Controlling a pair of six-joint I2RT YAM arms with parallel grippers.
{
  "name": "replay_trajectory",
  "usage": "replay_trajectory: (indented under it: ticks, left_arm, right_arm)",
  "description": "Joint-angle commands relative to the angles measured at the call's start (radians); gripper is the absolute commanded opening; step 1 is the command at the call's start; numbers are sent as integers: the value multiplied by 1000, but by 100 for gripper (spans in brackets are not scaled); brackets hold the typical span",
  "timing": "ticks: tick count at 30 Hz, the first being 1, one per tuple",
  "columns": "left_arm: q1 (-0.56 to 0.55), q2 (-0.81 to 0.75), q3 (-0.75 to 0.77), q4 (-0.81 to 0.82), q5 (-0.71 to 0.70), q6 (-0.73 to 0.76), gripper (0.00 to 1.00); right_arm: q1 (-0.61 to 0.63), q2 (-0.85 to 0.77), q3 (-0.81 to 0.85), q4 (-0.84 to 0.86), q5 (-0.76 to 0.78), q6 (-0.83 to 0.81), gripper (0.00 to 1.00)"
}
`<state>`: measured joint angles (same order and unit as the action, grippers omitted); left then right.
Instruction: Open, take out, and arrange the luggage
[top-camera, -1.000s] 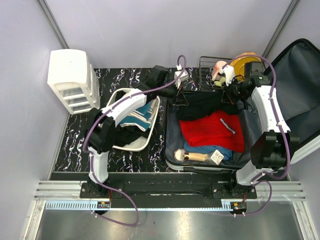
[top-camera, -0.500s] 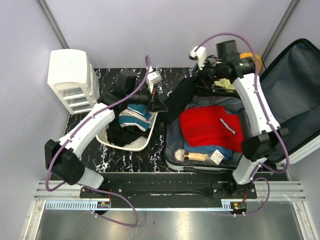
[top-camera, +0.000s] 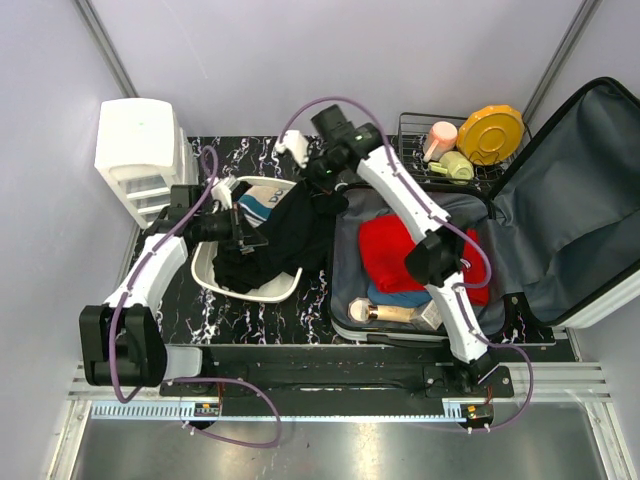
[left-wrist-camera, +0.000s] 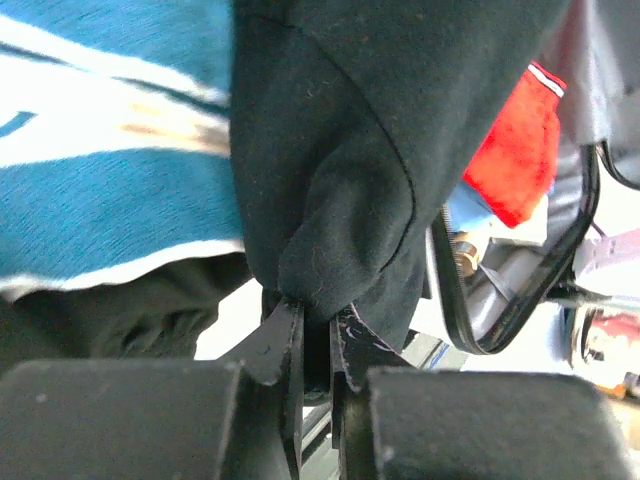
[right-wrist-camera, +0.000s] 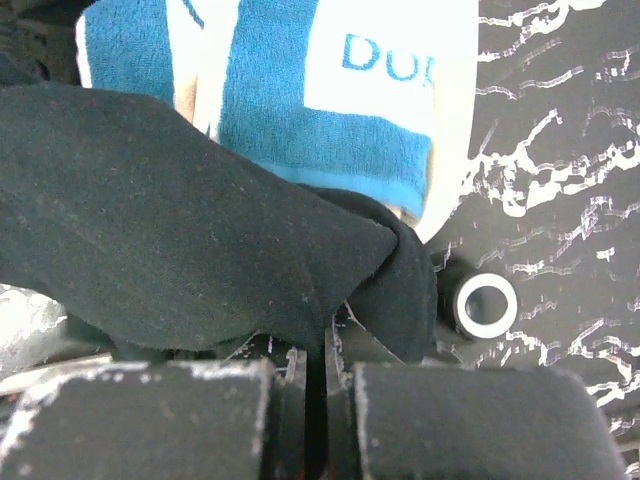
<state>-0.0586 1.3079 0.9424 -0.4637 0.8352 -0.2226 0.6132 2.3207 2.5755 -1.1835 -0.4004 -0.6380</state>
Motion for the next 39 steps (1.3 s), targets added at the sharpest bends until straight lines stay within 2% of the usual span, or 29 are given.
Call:
replay_trajectory:
  ticks: [1, 7, 10, 13, 15, 18, 19, 21, 23, 26, 29, 30, 34, 35, 39]
  left_arm:
    - [121, -10, -42, -130, -79, -15, 0]
    - [258, 10, -27, -245, -151, 68, 0]
    - [304, 17, -22, -265, -154, 78, 0]
    - [348, 24, -16, -282, -179, 95, 2]
    - [373, 27, -13, -282, -188, 101, 6]
    - [420, 34, 6, -286, -203, 111, 26]
    - [443, 33, 12, -286, -203, 118, 38]
    - [460, 30, 44, -294, -200, 143, 51]
    - [468, 30, 90, -299, -197, 170, 65]
    - [468, 24, 151, -283, -225, 198, 79]
    - [467, 24, 211, -263, -245, 244, 87]
    - [467, 25, 226, -262, -242, 255, 99]
    - [421, 33, 292, -236, -237, 295, 99]
    - [398, 27, 312, -224, -245, 322, 99]
    - [258, -10, 341, -161, -303, 403, 99]
  right_arm:
    - [86, 61, 51, 189, 138, -15, 0]
    - [152, 132, 41, 433, 210, 29, 0]
    - [181, 166, 31, 541, 245, 40, 5]
    - [207, 209, 37, 608, 265, 40, 39]
    - [224, 229, 40, 654, 290, 31, 52]
    - [234, 259, 66, 694, 342, 31, 75]
    - [234, 264, 93, 699, 356, 46, 77]
    - [234, 256, 121, 706, 387, 63, 88]
    - [232, 218, 126, 716, 388, 66, 94]
    - [218, 142, 100, 729, 391, 66, 100]
    - [177, 60, 65, 725, 382, 95, 100]
    - [159, 33, 43, 708, 355, 116, 100]
    - [39, -142, -27, 645, 123, 350, 100]
    - [1, -168, -43, 630, 51, 380, 100]
    - [-76, -332, -190, 517, -29, 411, 100]
